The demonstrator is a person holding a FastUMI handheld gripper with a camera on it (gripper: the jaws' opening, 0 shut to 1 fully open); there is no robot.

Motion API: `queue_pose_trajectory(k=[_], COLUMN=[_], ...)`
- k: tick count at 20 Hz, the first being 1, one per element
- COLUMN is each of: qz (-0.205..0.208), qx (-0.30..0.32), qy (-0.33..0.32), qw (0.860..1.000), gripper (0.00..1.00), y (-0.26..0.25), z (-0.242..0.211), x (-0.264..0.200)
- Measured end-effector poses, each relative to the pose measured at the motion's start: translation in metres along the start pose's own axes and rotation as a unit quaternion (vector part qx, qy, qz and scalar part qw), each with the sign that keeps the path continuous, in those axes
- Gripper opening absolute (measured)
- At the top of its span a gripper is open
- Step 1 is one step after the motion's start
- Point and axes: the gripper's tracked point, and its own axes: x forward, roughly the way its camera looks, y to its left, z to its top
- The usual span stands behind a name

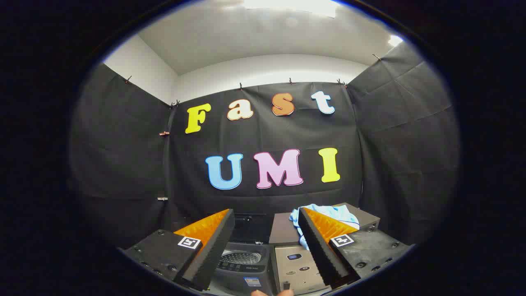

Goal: Put the clothes into the washing machine and then close the washing machine lid.

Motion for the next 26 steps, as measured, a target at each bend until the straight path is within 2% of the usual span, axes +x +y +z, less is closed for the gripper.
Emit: queue_pose_trajectory(k=[11,22,26], qz=[0.016,-0.007,0.003], qx=[-0.033,-0.022,-0.036], qy=[-0.007,-0.009,-0.005], qw=[0.999,1.0,0.999], gripper=[0.99,0.98,0.98], y=[0.015,-0.01,-0.006], z=[0.001,0.002,-0.001], x=[-0.008,-0.005,0.007])
